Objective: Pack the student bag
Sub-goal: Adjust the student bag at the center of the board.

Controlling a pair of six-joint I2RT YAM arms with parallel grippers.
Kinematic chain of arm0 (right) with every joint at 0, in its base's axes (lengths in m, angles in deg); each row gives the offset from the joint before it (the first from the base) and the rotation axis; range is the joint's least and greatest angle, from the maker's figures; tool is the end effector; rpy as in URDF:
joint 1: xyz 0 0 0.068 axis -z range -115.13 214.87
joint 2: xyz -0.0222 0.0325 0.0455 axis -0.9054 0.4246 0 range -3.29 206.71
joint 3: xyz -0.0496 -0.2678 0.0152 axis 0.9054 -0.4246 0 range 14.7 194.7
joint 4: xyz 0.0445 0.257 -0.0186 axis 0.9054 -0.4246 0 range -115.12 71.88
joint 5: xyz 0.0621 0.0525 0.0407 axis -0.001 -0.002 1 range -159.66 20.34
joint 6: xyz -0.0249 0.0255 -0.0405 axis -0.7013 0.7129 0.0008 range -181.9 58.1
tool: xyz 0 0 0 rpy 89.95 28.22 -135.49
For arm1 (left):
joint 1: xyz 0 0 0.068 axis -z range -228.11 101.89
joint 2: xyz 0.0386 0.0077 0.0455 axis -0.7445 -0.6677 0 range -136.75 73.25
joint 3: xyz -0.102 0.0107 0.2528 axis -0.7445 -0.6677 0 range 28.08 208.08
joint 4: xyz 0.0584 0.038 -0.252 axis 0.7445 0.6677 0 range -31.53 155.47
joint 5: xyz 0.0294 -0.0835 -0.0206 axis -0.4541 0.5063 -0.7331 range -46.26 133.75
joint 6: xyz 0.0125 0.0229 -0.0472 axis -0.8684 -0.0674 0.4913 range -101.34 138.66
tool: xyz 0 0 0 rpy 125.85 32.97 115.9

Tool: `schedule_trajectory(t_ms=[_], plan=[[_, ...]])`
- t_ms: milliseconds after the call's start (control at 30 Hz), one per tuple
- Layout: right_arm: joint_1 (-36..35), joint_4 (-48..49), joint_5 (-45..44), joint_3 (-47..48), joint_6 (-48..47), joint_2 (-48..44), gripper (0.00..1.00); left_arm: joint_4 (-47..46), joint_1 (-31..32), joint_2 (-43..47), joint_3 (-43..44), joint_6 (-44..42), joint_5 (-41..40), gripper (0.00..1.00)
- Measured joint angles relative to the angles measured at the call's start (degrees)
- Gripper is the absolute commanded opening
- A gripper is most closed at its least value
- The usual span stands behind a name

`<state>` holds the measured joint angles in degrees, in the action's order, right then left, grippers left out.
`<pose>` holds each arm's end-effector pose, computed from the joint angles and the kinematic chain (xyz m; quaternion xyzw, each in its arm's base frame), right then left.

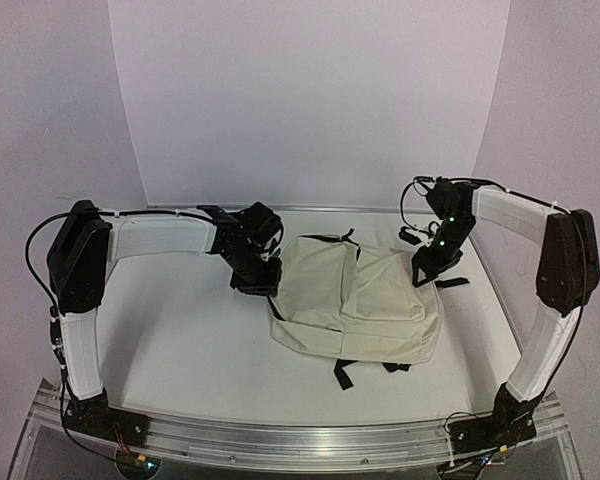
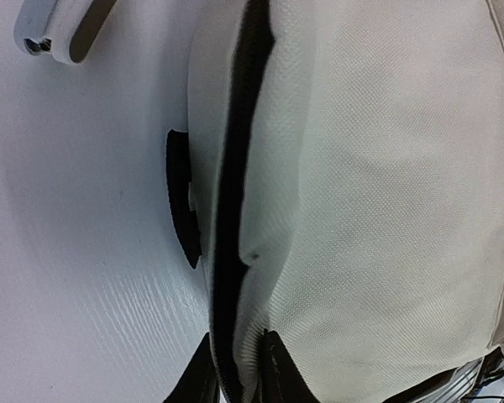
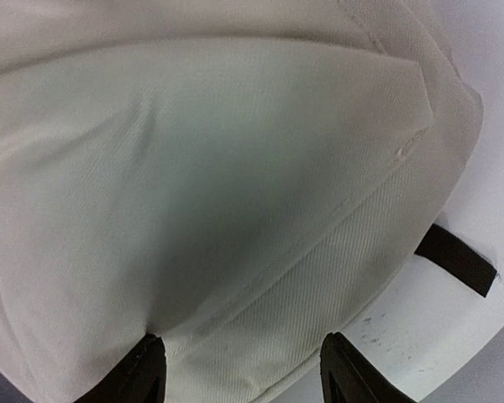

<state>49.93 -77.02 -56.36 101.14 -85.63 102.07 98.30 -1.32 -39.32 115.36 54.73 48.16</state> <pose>0.3497 0.1018 0.2391 -0.3387 0.9279 0.1067 0.1139 0.2819 -0.3040 0.2076 0.0994 0.9707 -0.1707 0.1366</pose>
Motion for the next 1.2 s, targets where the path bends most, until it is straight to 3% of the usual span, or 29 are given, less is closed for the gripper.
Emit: schedule_trajectory(t_ms=[133, 233, 300, 400, 467, 733, 967, 1000, 1033, 1200], plan=[[-0.07, 1.17, 1.07, 6.72, 0.00, 7.36, 0.60, -0.93, 2.29, 0.02, -2.38, 0.72, 0.31, 0.03], [-0.09, 1.40, 2.44, 13.56, 0.06, 12.56, 0.61, -0.70, 5.20, 0.11, -3.58, 1.41, 0.53, 0.05], [-0.10, 1.78, 3.40, 16.39, 0.05, 14.30, 0.62, 0.15, 7.25, 0.37, -3.72, 1.90, 0.62, 0.17], [-0.11, 1.64, 4.64, 18.47, -0.03, 14.66, 0.64, 2.02, 9.02, 1.79, -3.55, 2.74, 0.02, 0.42], [-0.11, 1.42, 5.39, 19.21, -0.06, 14.33, 0.65, 3.96, 9.43, 3.28, -2.61, 2.99, -1.13, 0.50], [-0.10, 0.42, 8.10, 17.50, 1.56, 5.03, 0.65, 8.24, 8.72, 2.78, 18.29, -1.09, -5.28, 0.59], [-0.09, 0.68, 9.97, 12.49, 5.03, -6.03, 0.64, 11.29, 8.71, -13.16, 43.69, -2.04, -4.17, 0.63], [-0.11, 0.68, 10.31, 11.67, 5.56, -6.67, 0.64, 11.34, 8.71, -15.39, 45.42, -1.93, -3.42, 0.71], [-0.11, 0.68, 10.58, 10.90, 6.05, -7.04, 0.64, 11.51, 8.74, -17.42, 46.52, -1.79, -2.68, 0.73], [-0.11, 1.63, 11.85, 7.12, 8.19, -7.24, 0.62, 14.50, 9.00, -23.41, 46.99, -0.88, -0.26, 0.75]])
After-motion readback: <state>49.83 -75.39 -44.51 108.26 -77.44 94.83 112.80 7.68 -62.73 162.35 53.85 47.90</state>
